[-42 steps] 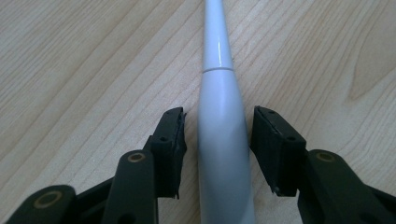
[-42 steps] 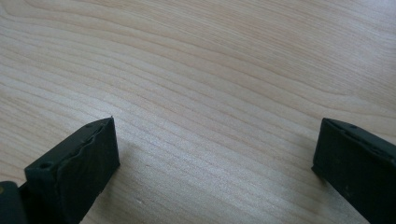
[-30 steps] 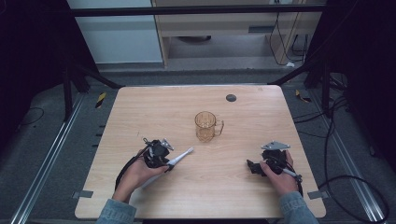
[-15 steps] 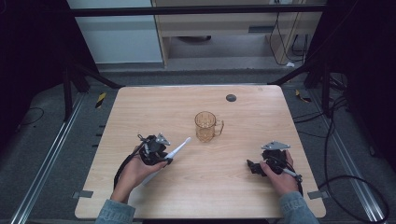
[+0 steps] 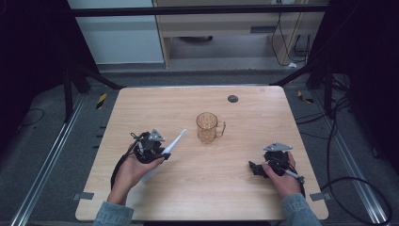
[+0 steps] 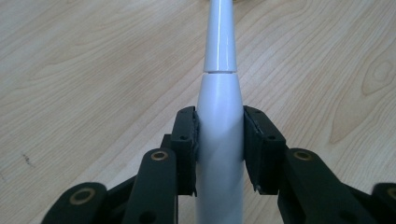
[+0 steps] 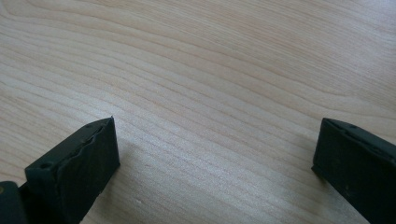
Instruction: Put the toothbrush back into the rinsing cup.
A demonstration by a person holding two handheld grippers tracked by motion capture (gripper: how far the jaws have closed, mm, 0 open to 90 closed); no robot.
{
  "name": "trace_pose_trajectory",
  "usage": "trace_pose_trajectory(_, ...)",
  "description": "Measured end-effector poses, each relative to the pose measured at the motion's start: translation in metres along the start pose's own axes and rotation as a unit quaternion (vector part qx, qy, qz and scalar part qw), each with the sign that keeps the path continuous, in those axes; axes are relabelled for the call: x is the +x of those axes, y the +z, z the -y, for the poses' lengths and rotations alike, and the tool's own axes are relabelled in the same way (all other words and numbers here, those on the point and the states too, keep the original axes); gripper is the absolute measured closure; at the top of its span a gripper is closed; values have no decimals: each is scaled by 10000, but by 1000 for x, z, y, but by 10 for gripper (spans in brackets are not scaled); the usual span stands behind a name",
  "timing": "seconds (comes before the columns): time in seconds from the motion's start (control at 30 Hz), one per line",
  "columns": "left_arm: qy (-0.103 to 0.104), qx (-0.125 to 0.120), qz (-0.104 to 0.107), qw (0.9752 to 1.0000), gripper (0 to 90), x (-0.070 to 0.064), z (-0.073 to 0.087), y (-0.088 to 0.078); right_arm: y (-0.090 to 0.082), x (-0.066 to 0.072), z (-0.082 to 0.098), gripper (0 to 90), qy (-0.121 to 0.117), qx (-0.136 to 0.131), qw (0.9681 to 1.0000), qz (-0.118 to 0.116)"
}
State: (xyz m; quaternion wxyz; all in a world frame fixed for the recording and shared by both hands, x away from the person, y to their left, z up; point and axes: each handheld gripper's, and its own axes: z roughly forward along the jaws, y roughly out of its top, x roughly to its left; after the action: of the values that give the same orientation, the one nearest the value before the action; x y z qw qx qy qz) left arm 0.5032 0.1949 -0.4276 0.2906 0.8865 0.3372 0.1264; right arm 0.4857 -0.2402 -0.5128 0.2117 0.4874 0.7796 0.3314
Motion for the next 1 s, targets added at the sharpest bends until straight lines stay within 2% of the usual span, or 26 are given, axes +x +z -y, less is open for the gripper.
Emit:
trace_pose_trajectory(0.27, -76, -256, -82, 9996, 670, 2, -2, -9, 0, 0, 0, 4, 1, 0, 10000, 0)
trace_pose_trajectory(0.63, -110, -406, -100, 9991, 669, 3, -3, -14, 0, 0, 0, 4, 0, 0, 10000, 0)
trace_pose_trajectory(1.0, -140, -662, -108, 9976, 669, 0, -7, -20, 0, 0, 0, 4, 0, -2, 10000, 1)
